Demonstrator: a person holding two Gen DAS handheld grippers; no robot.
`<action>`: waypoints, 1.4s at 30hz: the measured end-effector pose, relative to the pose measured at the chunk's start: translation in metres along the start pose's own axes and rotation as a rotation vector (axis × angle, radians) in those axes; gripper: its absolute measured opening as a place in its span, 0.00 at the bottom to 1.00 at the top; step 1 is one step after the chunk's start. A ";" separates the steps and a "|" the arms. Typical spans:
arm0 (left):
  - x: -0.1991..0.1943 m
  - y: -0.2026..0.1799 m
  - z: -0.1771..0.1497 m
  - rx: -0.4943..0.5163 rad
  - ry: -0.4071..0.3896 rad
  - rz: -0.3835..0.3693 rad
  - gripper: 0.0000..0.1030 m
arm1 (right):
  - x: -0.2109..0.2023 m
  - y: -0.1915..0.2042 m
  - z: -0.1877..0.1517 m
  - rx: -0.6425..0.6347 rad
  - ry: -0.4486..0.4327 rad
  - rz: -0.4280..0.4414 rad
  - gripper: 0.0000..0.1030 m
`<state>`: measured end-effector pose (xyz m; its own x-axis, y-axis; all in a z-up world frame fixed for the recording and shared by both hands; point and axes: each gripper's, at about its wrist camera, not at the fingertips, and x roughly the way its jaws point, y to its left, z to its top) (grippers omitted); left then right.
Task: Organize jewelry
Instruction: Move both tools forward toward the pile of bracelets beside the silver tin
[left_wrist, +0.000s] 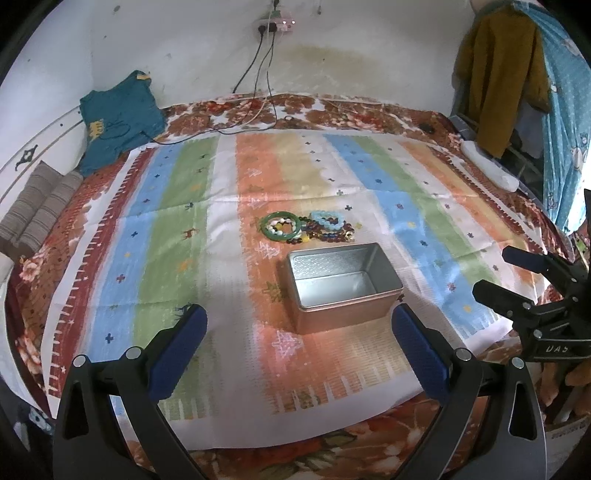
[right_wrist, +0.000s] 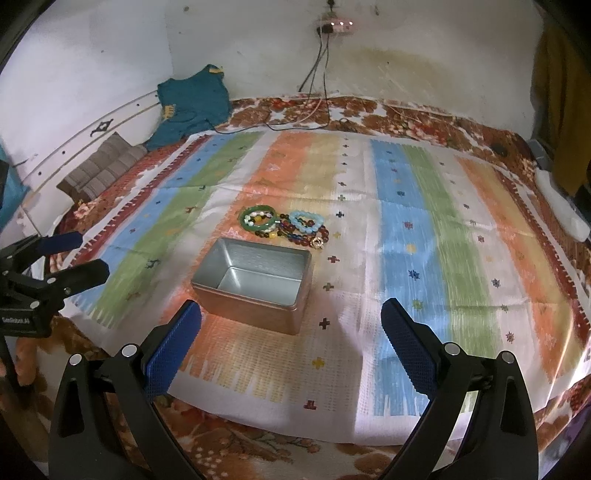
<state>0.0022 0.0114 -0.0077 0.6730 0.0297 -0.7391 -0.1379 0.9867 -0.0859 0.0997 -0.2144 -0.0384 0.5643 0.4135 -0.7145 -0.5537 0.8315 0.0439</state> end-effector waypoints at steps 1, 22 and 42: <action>0.000 0.001 0.001 -0.002 0.003 0.001 0.95 | 0.000 0.001 0.000 0.001 0.002 -0.002 0.96; 0.011 0.007 0.008 -0.027 0.040 0.025 0.95 | 0.011 0.004 0.008 -0.006 0.024 -0.036 0.96; 0.039 0.011 0.044 -0.002 0.061 0.089 0.95 | 0.047 -0.007 0.038 0.031 0.068 -0.047 0.96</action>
<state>0.0589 0.0300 -0.0080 0.6127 0.1074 -0.7830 -0.1966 0.9803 -0.0193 0.1533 -0.1863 -0.0456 0.5458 0.3483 -0.7621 -0.5076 0.8611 0.0300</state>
